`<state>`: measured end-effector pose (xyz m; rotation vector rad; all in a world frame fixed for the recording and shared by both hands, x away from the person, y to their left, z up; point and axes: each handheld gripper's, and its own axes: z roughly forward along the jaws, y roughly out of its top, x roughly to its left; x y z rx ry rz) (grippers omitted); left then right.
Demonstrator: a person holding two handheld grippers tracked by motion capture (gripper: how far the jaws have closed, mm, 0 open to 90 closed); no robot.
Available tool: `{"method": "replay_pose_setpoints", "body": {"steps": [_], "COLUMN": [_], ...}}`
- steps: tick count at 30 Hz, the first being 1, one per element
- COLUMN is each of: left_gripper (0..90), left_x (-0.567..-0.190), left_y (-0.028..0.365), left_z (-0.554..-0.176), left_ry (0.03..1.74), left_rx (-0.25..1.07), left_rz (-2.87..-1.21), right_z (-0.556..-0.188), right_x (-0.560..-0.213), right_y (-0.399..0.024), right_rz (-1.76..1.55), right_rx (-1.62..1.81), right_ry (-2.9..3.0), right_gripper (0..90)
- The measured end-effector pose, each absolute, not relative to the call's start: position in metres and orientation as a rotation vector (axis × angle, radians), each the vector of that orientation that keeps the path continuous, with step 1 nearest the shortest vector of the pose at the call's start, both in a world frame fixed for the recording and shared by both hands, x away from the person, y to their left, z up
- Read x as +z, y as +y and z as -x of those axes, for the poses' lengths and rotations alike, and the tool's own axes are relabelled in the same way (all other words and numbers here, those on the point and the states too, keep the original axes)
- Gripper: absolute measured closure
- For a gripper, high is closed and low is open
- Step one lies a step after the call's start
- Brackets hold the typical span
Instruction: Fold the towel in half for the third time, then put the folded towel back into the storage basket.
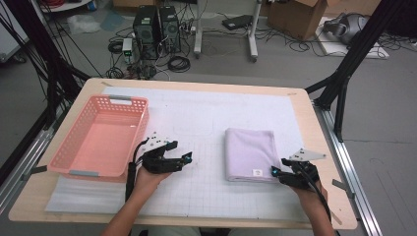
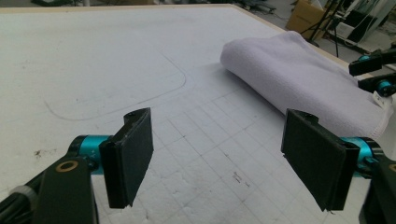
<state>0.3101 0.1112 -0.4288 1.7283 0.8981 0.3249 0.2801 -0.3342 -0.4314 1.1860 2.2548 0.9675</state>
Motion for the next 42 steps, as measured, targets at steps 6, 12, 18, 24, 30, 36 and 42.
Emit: {"method": "replay_pose_setpoints", "body": {"steps": [6, 12, 18, 24, 30, 36, 42], "left_gripper": [25.5, 20.8, 19.5, 19.5, 19.6, 19.9, 20.7], "left_x": [-0.43, -0.429, -0.429, -0.428, -0.429, -0.429, -0.428], "left_y": [0.111, 0.112, 0.111, 0.111, 0.11, 0.109, 0.109], "left_z": [-0.311, -0.312, -0.311, -0.31, -0.31, -0.31, -0.312], "left_ry": [0.886, 0.887, 0.878, 0.871, 0.862, 0.85, 0.865], "left_rx": [0.318, 0.325, 0.308, 0.308, 0.306, 0.3, 0.305], "left_rz": [-1.729, -1.726, -1.726, -1.733, -1.742, -1.733, -1.712], "right_z": [-0.265, -0.246, -0.243, -0.244, -0.245, -0.247, -0.247], "right_x": [-0.42, -0.412, -0.408, -0.409, -0.41, -0.411, -0.413], "right_y": [-0.352, -0.358, -0.366, -0.366, -0.367, -0.367, -0.368], "right_rz": [-1.215, -1.126, -1.149, -1.153, -1.154, -1.149, -1.173], "right_rx": [1.099, 1.155, 1.183, 1.171, 1.179, 1.167, 1.178], "right_ry": [2.162, 2.075, 1.983, 1.986, 1.99, 1.998, 1.997], "right_gripper": [41.4, 25.6, 18.5, 17.6, 17.6, 17.6, 17.6]}}
